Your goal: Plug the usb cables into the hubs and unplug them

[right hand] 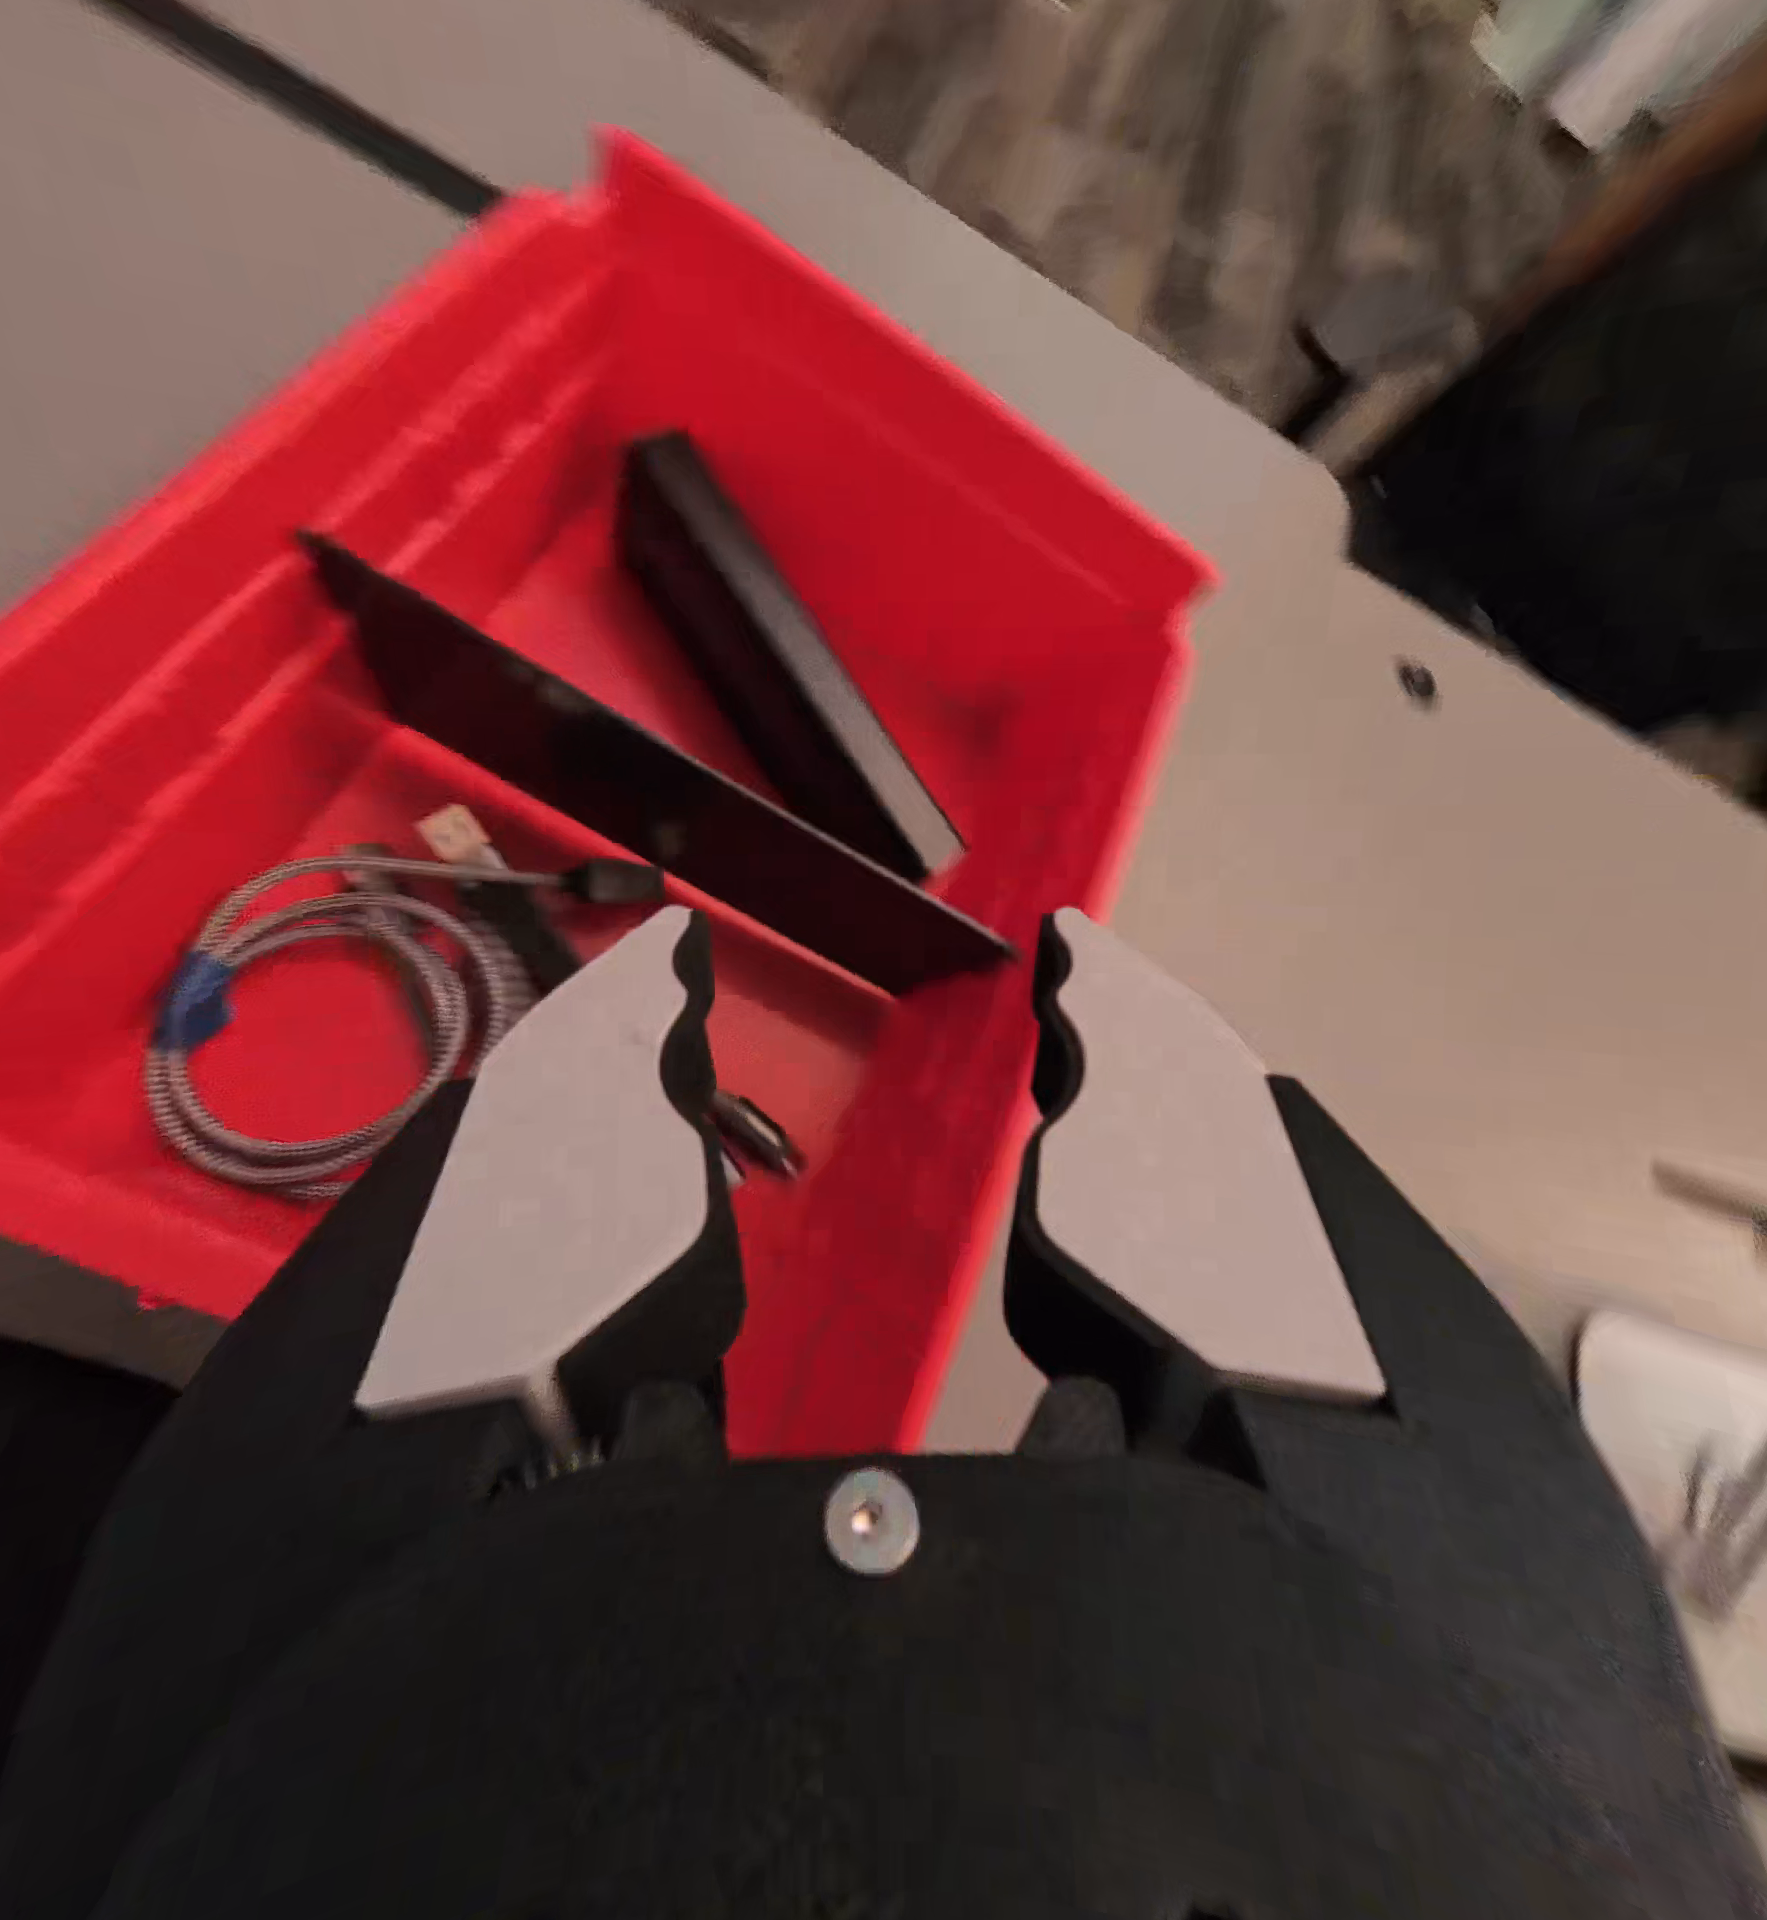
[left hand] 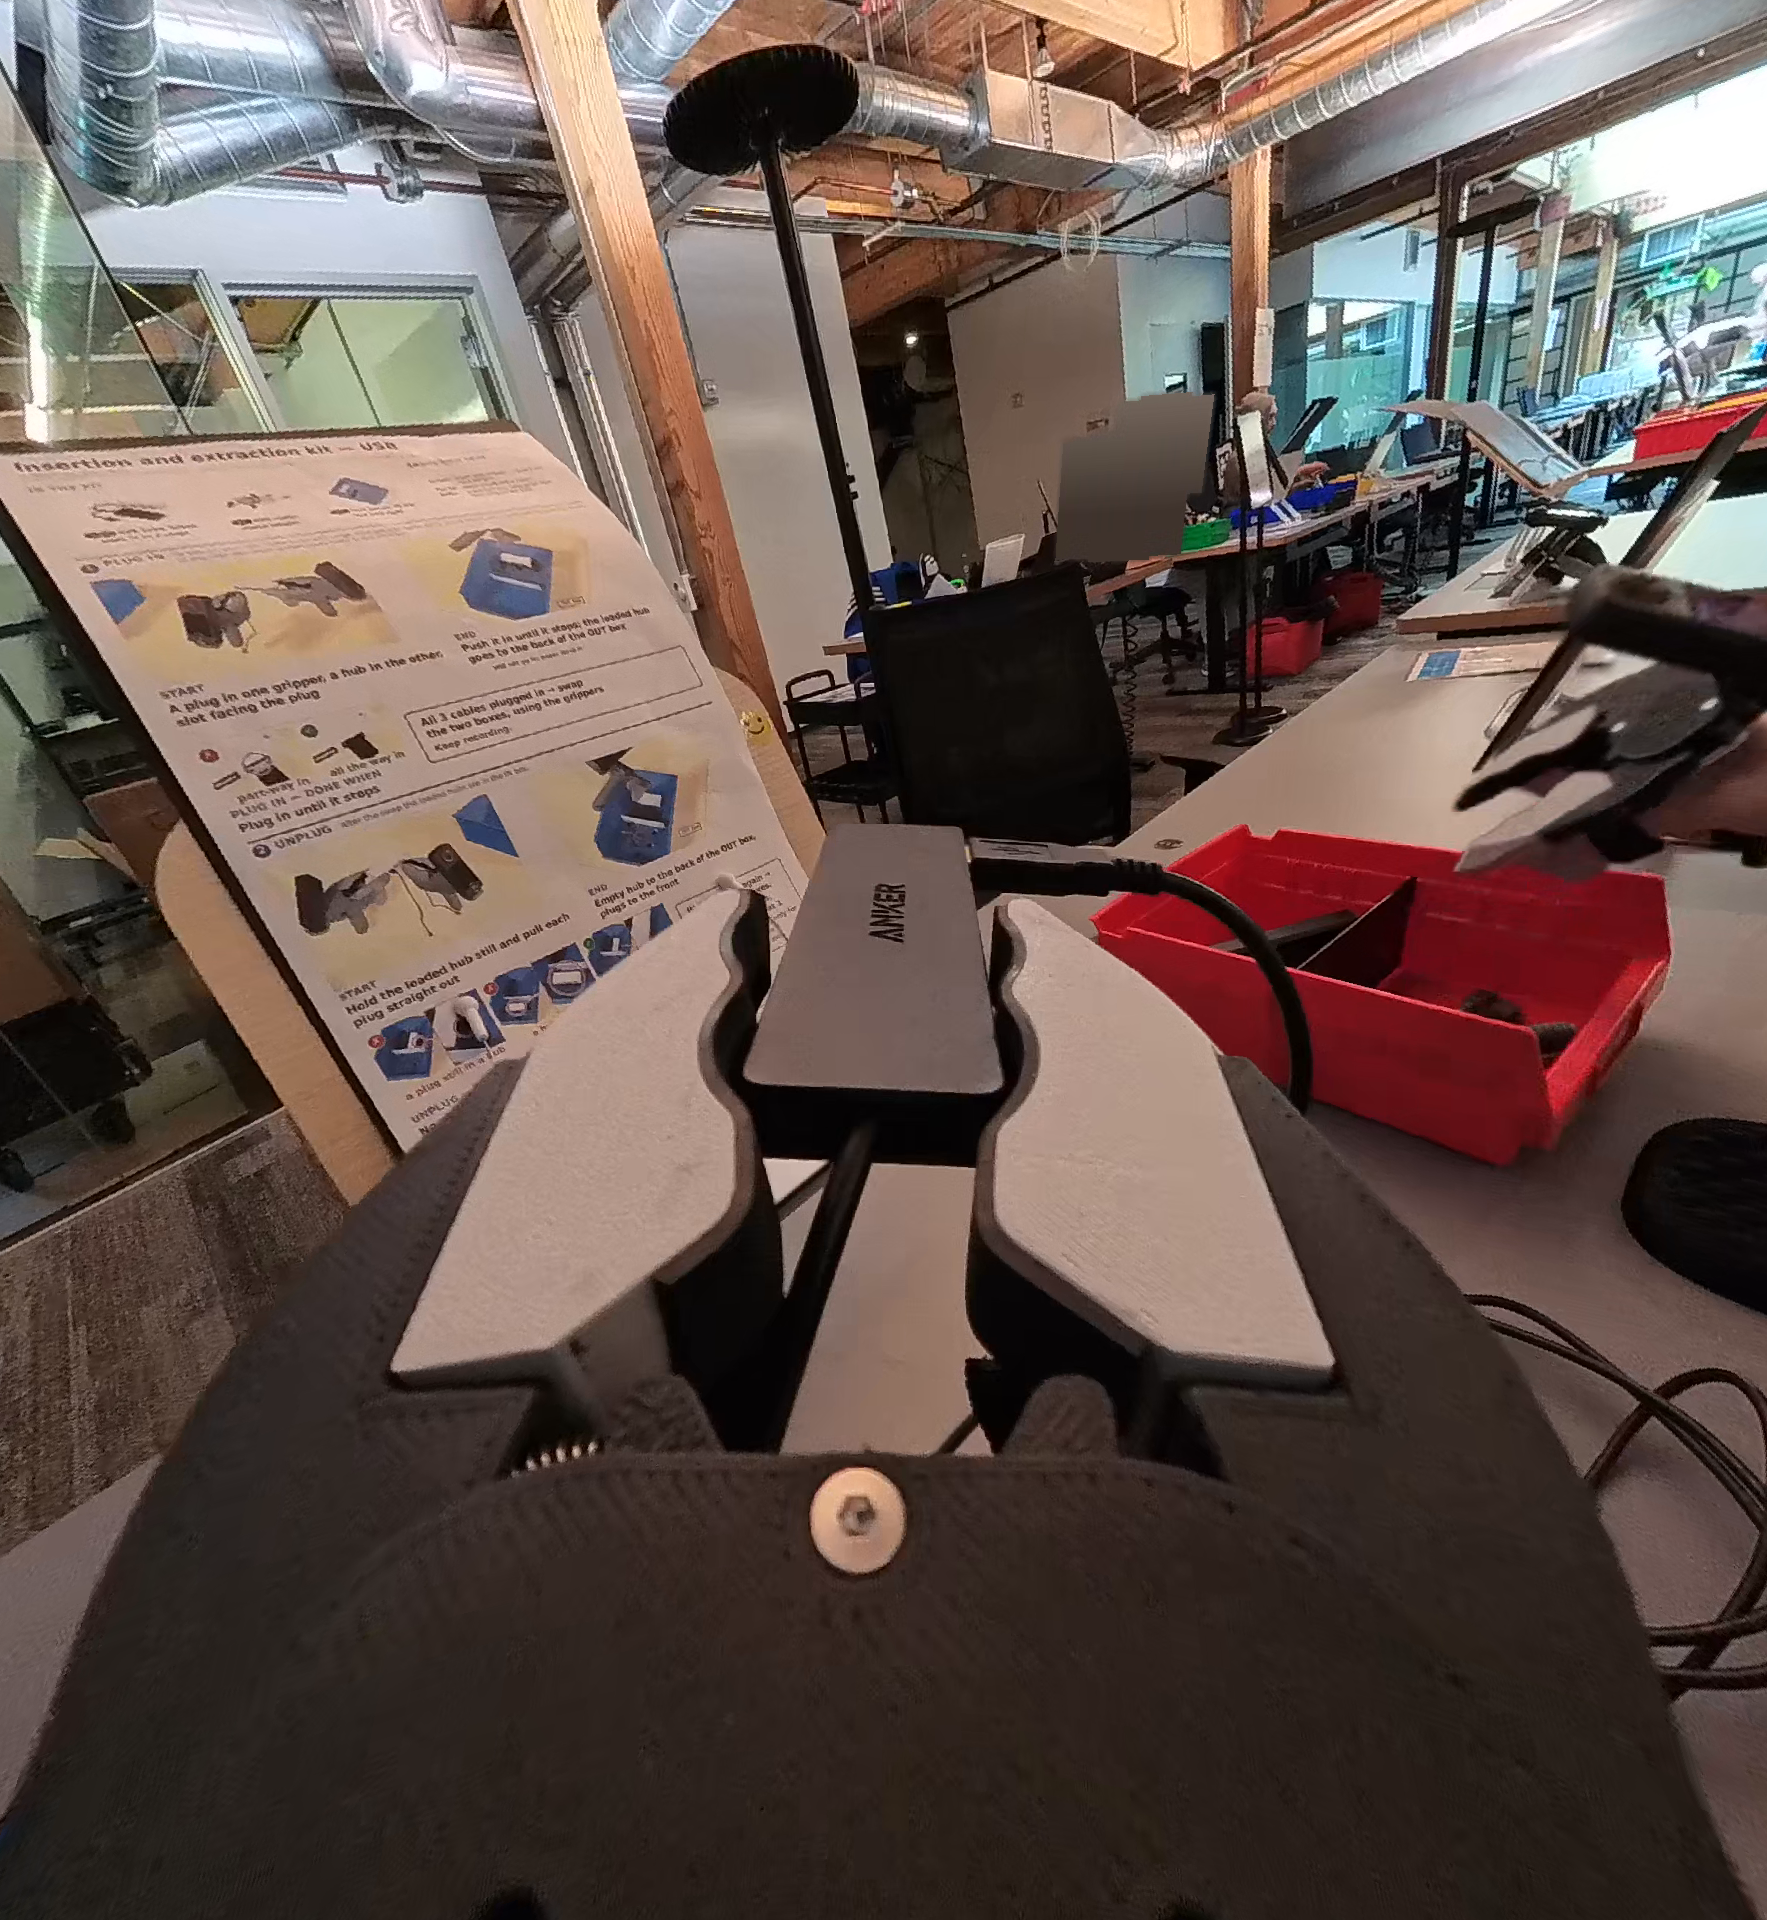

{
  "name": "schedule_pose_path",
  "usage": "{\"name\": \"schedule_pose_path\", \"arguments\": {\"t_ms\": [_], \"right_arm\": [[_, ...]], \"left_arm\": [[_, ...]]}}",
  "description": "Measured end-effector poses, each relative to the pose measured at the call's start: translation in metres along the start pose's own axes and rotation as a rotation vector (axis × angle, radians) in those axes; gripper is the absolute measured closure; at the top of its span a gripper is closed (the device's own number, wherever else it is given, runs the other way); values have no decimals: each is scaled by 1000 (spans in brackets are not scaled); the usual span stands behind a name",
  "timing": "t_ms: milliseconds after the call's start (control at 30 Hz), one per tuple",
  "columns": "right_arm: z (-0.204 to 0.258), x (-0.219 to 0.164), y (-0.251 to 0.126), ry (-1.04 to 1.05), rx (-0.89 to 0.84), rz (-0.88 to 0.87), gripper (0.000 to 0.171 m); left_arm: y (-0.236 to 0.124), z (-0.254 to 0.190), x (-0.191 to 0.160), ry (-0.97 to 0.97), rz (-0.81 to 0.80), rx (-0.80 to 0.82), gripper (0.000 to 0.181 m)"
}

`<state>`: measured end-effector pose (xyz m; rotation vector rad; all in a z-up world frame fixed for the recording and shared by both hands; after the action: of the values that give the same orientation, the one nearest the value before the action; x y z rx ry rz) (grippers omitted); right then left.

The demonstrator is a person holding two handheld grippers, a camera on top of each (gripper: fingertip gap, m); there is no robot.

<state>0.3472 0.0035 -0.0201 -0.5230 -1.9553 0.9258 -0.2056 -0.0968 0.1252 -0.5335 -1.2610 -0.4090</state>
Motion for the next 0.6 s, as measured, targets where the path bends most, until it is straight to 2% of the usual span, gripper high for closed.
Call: {"name": "schedule_pose_path", "arguments": {"t_ms": [67,133,233,333,567,600], "right_arm": [[-17,-26,3,158,16,106,111],[-19,-52,13,260,116,219,113],[-14,-79,29,330,181,314,142],[-14,-82,35,371,225,269,164],[-24,-83,40,389,169,240,163],[-25,-84,38,379,121,242,154]], "left_arm": [[-1,0,1,4,-4,4,141],[-2,0,2,4,-6,3,141],[-2,0,2,1,-5,5,141],[-1,-2,2,1,-4,3,141],[4,-10,1,16,12,-18,141],[5,-11,1,17,14,-27,141]]}}
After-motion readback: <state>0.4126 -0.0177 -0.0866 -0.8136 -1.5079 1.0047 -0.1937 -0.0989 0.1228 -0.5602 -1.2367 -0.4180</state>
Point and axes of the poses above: each gripper's, where its closed fingertips meet, y out along the fingers, x out of its top, z = x × y across the jaws, the point moved 7 cm from there along -y, back along the fingers, and after that the axes turned 15 degrees about z, right-handed, at the moved point
